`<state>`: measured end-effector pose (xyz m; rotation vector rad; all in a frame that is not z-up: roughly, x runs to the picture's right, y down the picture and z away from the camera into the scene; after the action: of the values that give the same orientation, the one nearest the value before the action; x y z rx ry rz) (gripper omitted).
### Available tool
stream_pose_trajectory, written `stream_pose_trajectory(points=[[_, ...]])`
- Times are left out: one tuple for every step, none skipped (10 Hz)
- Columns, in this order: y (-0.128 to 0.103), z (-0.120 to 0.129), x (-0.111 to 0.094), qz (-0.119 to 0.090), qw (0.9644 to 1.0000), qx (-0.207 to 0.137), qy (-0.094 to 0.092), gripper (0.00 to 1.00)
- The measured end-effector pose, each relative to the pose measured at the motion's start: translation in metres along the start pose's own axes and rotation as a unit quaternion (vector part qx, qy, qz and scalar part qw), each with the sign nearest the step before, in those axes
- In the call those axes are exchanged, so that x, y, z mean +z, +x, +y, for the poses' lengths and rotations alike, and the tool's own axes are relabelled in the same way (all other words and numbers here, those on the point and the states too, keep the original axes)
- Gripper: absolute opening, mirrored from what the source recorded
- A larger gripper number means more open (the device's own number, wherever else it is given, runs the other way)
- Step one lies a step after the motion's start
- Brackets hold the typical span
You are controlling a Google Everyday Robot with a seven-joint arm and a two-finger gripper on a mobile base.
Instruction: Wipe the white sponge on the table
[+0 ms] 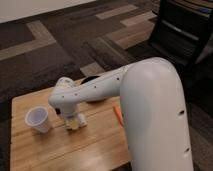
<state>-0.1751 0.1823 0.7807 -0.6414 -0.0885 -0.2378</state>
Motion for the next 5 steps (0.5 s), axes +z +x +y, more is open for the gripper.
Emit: stream_pose_trajectory(points=[[-0.0001,-0.0001,0.0,0.0,1.0,0.0,0.0,0.09],[-0.0002,-0.0005,-0.0003,0.001,1.0,-0.001,0.001,0.02],[-0.0002,-0.0007,-0.0008,0.002,1.0,-0.002,0.002,0.0],[0.0003,-0.001,-0.0007,0.005,1.0,-0.005,0.002,0.0],[0.0028,-0.0015,-0.0005,0.009,0.9999,-0.006,0.001,0.0]])
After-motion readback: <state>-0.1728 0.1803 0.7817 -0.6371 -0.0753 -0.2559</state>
